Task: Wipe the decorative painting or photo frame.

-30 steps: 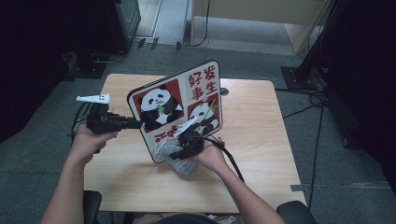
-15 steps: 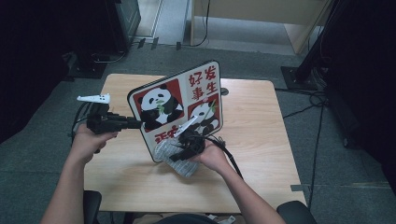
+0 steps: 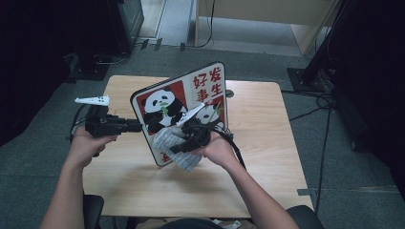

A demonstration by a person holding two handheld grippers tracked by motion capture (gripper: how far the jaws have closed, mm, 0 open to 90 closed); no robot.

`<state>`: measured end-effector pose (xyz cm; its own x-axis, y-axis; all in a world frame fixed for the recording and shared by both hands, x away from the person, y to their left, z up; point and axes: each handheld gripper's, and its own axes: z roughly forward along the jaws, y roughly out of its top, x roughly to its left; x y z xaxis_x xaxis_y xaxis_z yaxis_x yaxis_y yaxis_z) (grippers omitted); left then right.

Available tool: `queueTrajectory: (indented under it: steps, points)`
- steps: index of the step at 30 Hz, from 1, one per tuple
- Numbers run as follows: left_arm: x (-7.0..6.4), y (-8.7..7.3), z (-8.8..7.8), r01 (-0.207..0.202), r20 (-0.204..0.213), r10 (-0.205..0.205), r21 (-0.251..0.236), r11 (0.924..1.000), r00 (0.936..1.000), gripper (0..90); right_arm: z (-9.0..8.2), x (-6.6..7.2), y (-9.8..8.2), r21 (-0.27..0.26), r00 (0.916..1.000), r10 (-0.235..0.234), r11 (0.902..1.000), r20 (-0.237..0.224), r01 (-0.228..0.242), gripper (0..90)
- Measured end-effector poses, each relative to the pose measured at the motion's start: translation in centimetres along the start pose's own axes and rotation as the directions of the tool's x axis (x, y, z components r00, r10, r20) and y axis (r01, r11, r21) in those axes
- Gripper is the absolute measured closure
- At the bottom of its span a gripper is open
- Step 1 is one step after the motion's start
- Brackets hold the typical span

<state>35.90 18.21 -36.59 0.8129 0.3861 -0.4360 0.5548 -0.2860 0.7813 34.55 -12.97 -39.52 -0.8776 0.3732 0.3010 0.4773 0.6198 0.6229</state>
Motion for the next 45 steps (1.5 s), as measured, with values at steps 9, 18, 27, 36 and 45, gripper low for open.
queueTrajectory:
  steps: [9,18,27,36,45]
  points:
    - [0.4,-0.3,-1.0,-0.001,-0.006,0.001,-0.013,0.9999,1.0000,72.3,-3.1,1.0,3.9,-0.040,0.9993,-0.027,0.9988,0.025,0.028,67.3]
    - [1.3,-0.6,-0.8,0.020,-0.014,-0.021,-0.020,0.9996,0.9997,74.7,-5.1,2.2,8.0,-0.076,0.9972,-0.067,0.9948,0.033,0.069,67.2]
    - [2.1,-0.1,-0.2,0.017,-0.005,-0.018,-0.029,0.9994,0.9998,74.8,-7.3,3.8,11.9,-0.081,0.9905,-0.114,0.9894,0.077,0.120,67.0]
    - [2.5,0.6,0.4,0.002,0.022,-0.001,-0.036,0.9994,0.9998,74.4,-8.0,5.1,15.2,-0.089,0.9852,-0.134,0.9856,0.106,0.144,66.7]
    - [2.6,0.7,0.4,-0.006,0.028,0.007,-0.037,0.9993,0.9996,74.1,-6.4,5.0,15.8,-0.053,0.9844,-0.141,0.9877,0.105,0.147,66.5]
